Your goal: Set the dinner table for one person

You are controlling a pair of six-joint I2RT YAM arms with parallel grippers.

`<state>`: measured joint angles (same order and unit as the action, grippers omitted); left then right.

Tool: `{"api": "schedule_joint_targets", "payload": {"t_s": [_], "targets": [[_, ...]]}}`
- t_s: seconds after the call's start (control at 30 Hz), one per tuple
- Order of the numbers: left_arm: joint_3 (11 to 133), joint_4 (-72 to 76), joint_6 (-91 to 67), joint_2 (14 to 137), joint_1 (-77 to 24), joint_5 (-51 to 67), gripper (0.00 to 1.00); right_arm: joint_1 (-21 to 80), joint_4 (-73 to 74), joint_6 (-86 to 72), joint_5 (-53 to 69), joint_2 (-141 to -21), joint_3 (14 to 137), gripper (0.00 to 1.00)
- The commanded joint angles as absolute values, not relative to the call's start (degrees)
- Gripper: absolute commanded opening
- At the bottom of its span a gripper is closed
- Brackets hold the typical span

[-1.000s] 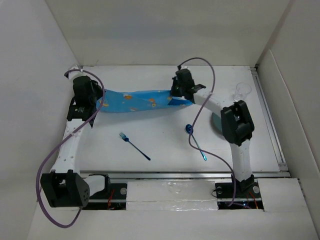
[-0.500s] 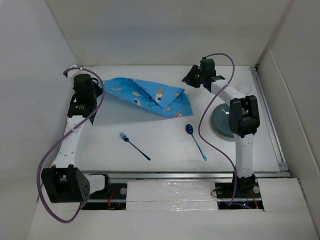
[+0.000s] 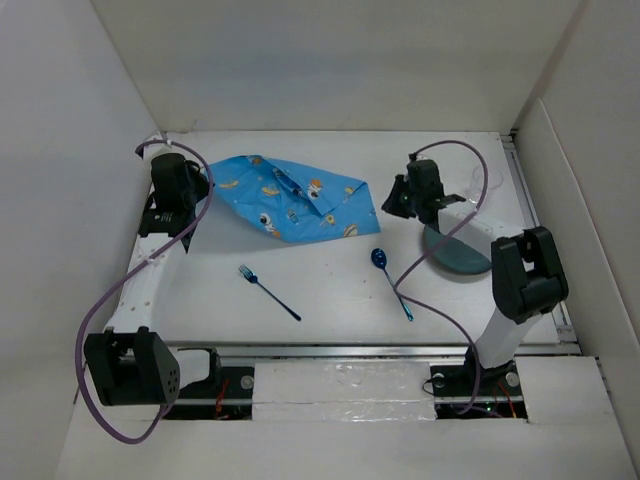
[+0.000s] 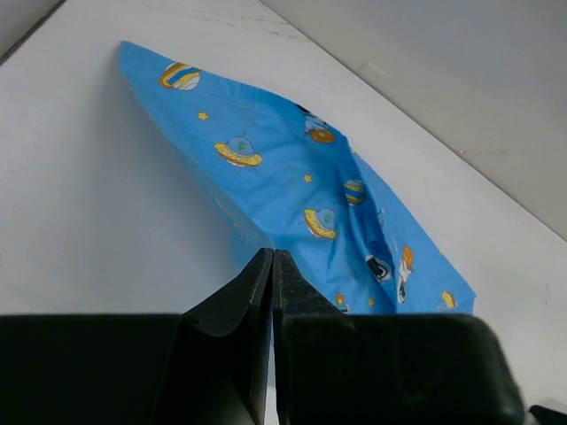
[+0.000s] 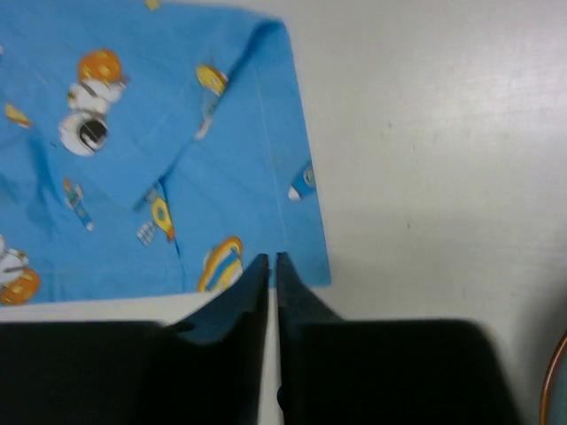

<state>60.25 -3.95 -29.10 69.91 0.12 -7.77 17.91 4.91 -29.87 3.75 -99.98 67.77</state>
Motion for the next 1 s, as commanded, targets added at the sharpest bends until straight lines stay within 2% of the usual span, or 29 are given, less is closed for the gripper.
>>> {"api": "schedule_joint_targets", "payload": {"t_s": [0.0, 0.07, 0.1, 0.3, 0.47, 0.77, 0.97], "targets": [[60.0, -0.4, -30.2, 68.3, 0.5, -3.9, 0.0, 20.5, 2.6, -27.3, -2.9, -99.4, 62.0, 0.22], [59.6, 1.4, -30.3, 67.9, 0.5, -3.8, 0.0, 22.8, 4.1, -26.6, -5.6, -98.8, 61.6, 0.29], [59.9, 0.8, -30.3, 67.9, 0.5, -3.6, 0.0, 24.8, 6.2, -26.3, -8.7, -100.4, 62.8, 0.39], [58.5, 1.8, -30.4, 66.5, 0.5, -3.4, 0.0, 26.2, 8.4, -27.3, -12.7, -104.7, 65.5, 0.44], [58.1, 2.1, -30.7, 66.6, 0.5, -2.0, 0.0, 27.5, 9.8, -29.4, -16.4, -106.8, 67.4, 0.44], [58.0, 2.5, -31.3, 66.0, 0.5, -0.4, 0.0, 25.8, 10.2, -32.3, -15.4, -110.6, 70.5, 0.42], [58.0, 2.7, -31.6, 65.8, 0.5, -0.4, 0.0, 27.9, 9.6, -32.5, -17.5, -110.3, 68.0, 0.42]]}}
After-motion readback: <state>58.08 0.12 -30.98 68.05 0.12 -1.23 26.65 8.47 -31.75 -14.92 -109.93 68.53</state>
